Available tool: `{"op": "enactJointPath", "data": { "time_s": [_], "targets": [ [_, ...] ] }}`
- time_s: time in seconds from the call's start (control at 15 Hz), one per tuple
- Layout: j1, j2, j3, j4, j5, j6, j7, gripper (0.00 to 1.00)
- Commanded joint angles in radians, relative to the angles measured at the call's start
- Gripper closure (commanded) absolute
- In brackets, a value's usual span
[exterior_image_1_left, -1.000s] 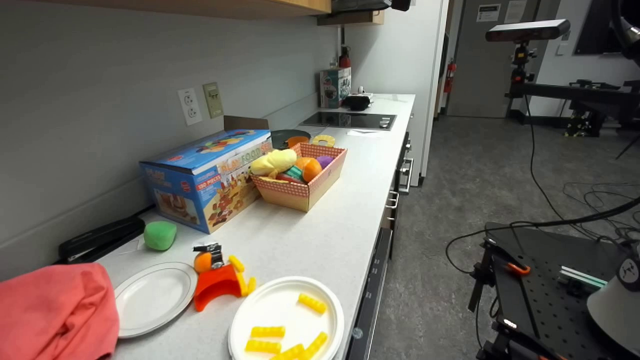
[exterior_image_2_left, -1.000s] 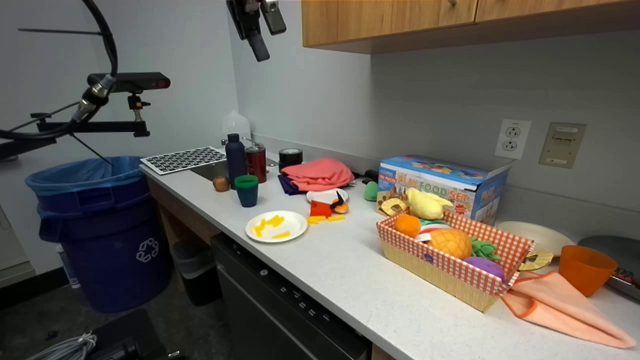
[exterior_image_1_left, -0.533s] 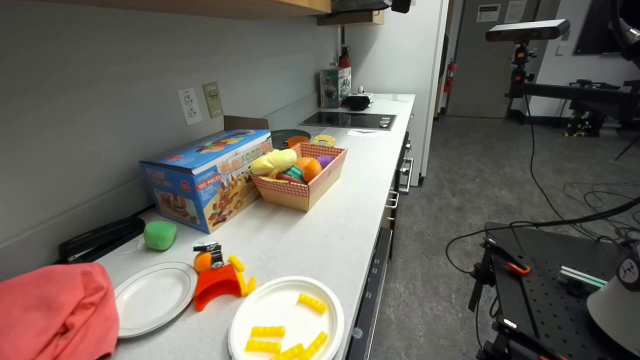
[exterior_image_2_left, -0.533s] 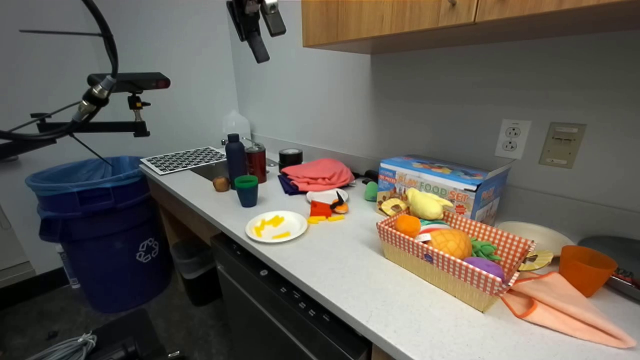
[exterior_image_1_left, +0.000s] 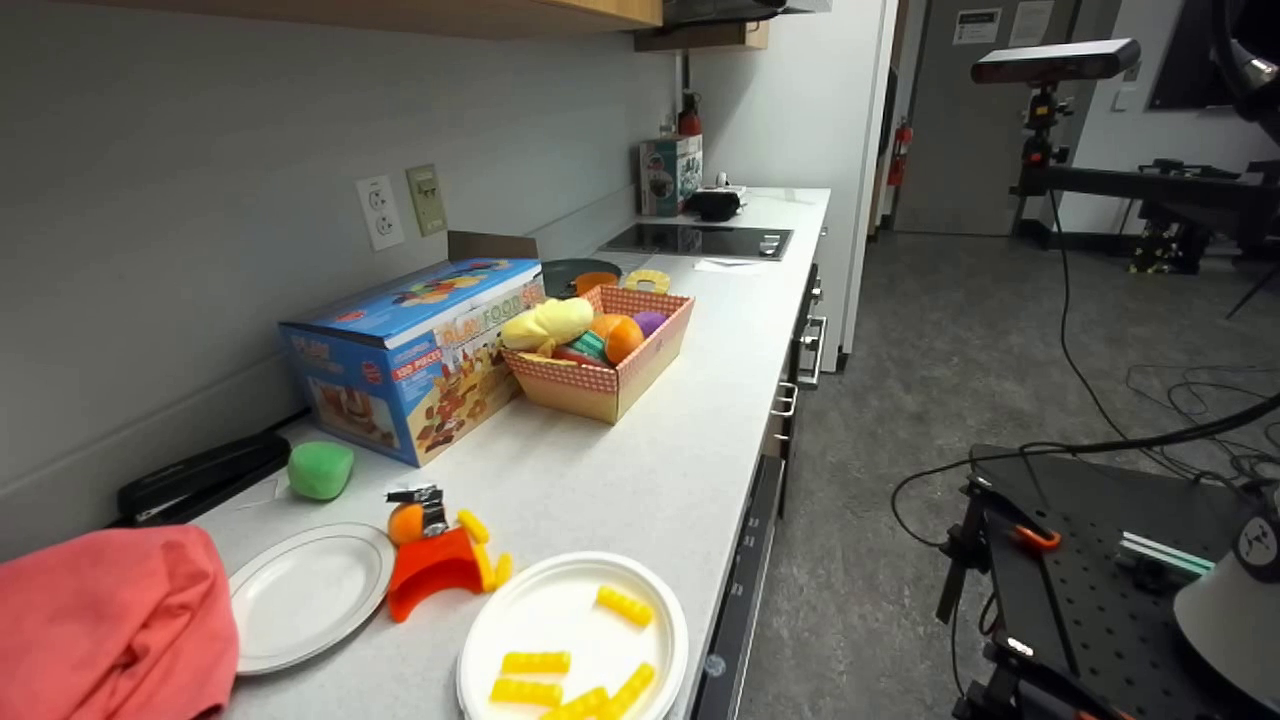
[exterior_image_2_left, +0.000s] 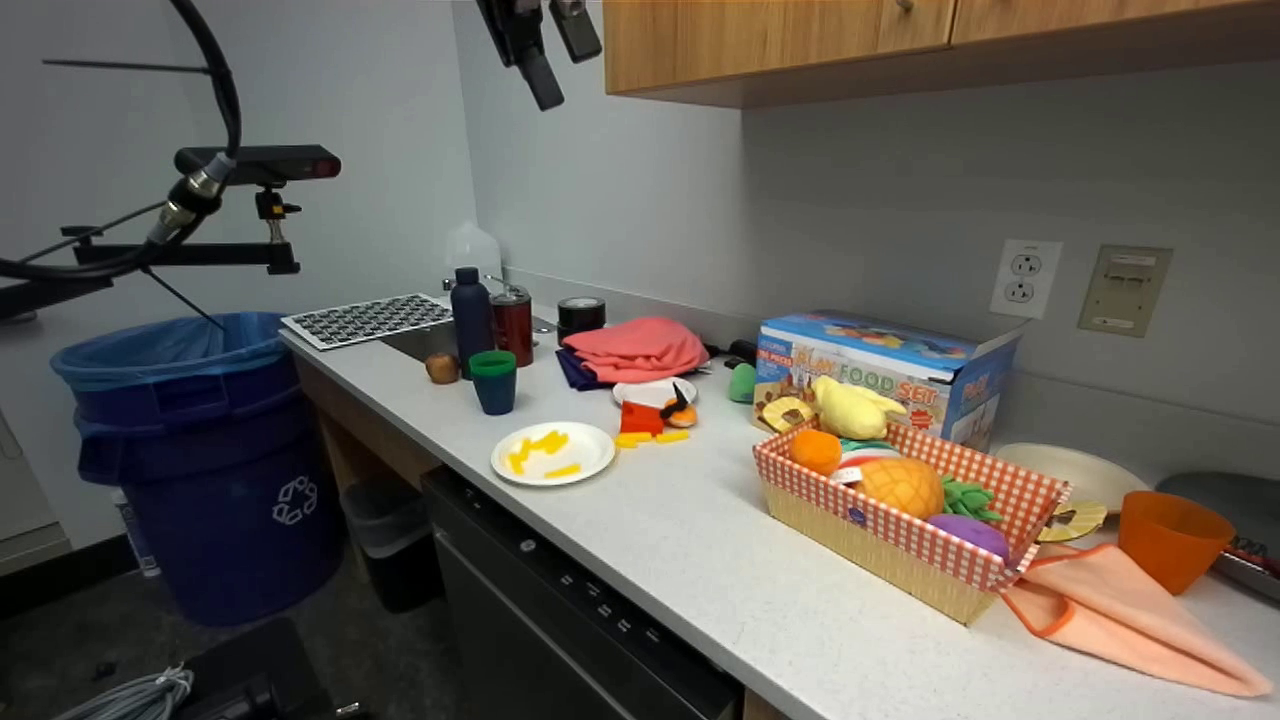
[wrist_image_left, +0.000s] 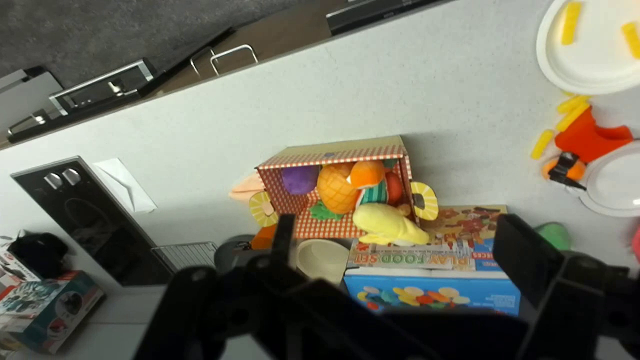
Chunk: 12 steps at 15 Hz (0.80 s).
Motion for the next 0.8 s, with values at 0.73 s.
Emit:
{"op": "enactJointPath", "data": {
  "time_s": [0.73],
  "targets": [
    [-0.131,0.035,-0.115,0.054,0.034,0.392,-0.026,0.0]
  ]
}}
